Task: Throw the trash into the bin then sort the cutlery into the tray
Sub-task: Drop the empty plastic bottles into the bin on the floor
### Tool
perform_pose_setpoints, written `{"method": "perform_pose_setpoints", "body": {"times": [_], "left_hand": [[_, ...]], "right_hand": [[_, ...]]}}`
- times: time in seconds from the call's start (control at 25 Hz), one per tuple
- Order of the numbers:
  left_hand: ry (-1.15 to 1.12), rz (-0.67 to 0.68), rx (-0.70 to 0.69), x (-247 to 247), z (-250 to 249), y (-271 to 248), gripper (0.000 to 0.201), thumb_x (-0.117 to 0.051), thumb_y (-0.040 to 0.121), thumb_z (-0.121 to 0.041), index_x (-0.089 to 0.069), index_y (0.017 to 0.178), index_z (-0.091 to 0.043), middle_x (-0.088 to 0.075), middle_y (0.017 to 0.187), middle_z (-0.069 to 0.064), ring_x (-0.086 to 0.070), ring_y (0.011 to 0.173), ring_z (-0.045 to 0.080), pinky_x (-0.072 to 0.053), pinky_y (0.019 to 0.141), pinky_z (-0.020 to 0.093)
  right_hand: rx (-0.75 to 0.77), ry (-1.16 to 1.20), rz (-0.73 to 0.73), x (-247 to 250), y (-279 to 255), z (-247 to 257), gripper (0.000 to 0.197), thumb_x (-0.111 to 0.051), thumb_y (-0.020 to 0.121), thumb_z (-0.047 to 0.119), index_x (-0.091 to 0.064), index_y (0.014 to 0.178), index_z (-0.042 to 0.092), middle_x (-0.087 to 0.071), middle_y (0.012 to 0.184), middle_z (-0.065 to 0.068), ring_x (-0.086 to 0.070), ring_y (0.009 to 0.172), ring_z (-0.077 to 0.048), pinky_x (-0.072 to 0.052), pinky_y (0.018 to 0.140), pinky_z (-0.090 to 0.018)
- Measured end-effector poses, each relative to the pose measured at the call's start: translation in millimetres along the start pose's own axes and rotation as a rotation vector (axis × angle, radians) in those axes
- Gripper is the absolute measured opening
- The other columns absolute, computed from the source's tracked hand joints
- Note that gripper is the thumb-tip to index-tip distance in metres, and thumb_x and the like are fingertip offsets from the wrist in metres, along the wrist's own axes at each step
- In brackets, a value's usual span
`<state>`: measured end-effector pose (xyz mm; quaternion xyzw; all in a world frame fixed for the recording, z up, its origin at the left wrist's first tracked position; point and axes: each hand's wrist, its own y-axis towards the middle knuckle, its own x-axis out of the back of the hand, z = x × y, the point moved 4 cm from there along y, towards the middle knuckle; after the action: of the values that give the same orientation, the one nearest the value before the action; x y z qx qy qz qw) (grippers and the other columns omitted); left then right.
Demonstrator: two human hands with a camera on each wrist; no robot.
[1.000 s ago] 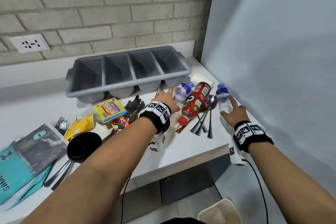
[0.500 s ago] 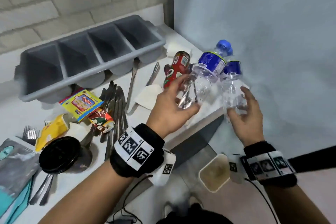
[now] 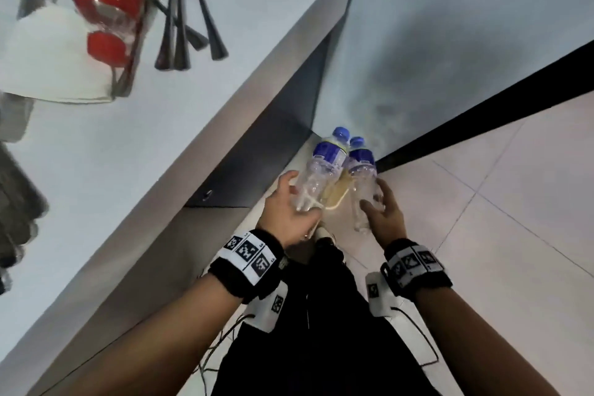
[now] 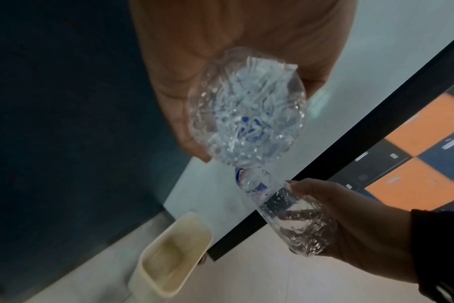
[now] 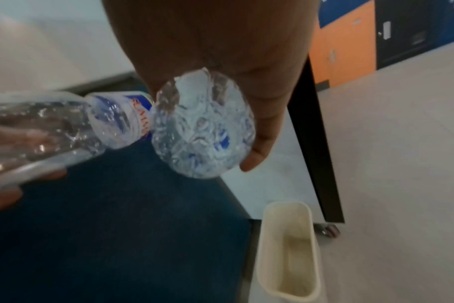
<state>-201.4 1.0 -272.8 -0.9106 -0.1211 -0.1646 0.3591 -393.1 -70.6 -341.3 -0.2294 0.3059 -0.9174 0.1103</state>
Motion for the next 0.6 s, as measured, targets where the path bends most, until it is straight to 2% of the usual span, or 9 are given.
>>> {"method": "perform_pose_setpoints", "body": {"times": [0.04,0.16,0.2,0.24,0.32,0.48,0.6], "left_hand": [[0.015,0.023,0.080,-13,12,18,0.074,-0.072,0.073,-0.021,-0.035,0.137,-0.016,-0.058,0.126,0.008,-0.060,0.112,0.026,-0.049,0.099,0.033],[0.064,0.067,0.237,-51,49,79,0.067,-0.071,0.076,-0.026,-0.039,0.132,-0.008,-0.060,0.124,0.015,-0.060,0.111,0.029,-0.048,0.095,0.032],[0.083,0.092,0.281,-66,61,104,0.066,-0.070,0.077,-0.028,-0.040,0.132,-0.008,-0.061,0.125,0.015,-0.060,0.112,0.029,-0.048,0.095,0.031],[0.106,0.114,0.319,-80,73,130,0.065,-0.069,0.077,-0.030,-0.041,0.133,-0.009,-0.061,0.127,0.015,-0.060,0.113,0.028,-0.047,0.094,0.029],[0.142,0.140,0.368,-107,94,180,0.064,-0.066,0.078,-0.032,-0.042,0.134,-0.012,-0.060,0.128,0.013,-0.059,0.115,0.027,-0.045,0.092,0.027],[0.251,0.153,0.314,-149,129,262,0.062,-0.067,0.079,-0.032,-0.043,0.133,-0.013,-0.060,0.127,0.012,-0.059,0.114,0.029,-0.045,0.089,0.026],[0.368,0.172,0.237,-179,151,310,0.064,-0.070,0.078,-0.028,-0.042,0.134,-0.013,-0.059,0.129,0.013,-0.057,0.117,0.030,-0.046,0.098,0.030]], "right_hand": [[-0.088,-0.016,0.018,-7,18,-16,0.061,-0.063,0.083,0.016,-0.040,0.139,0.023,-0.053,0.133,-0.020,-0.054,0.119,-0.030,-0.048,0.097,-0.038],[-0.256,-0.021,0.076,-30,73,-50,0.058,-0.058,0.089,0.016,-0.037,0.142,0.021,-0.056,0.125,-0.020,-0.054,0.100,-0.024,-0.045,0.078,-0.026],[-0.290,-0.036,0.093,-37,92,-61,0.057,-0.056,0.090,0.016,-0.035,0.143,0.020,-0.054,0.129,-0.019,-0.054,0.104,-0.025,-0.043,0.079,-0.026],[-0.320,-0.055,0.105,-45,113,-72,0.057,-0.054,0.092,0.017,-0.033,0.144,0.020,-0.050,0.136,-0.017,-0.055,0.112,-0.029,-0.045,0.085,-0.028],[-0.359,-0.086,0.125,-61,157,-97,0.059,-0.053,0.092,0.021,-0.030,0.146,0.024,-0.046,0.143,-0.015,-0.054,0.119,-0.034,-0.048,0.094,-0.039],[-0.382,-0.198,0.145,-88,231,-143,0.067,-0.051,0.091,0.034,-0.019,0.149,0.032,-0.046,0.141,-0.020,-0.057,0.111,-0.032,-0.047,0.095,-0.039],[-0.386,-0.274,0.184,-103,271,-174,0.063,-0.041,0.095,0.035,-0.012,0.150,0.033,-0.030,0.146,-0.022,-0.048,0.125,-0.039,-0.041,0.102,-0.037]]}}
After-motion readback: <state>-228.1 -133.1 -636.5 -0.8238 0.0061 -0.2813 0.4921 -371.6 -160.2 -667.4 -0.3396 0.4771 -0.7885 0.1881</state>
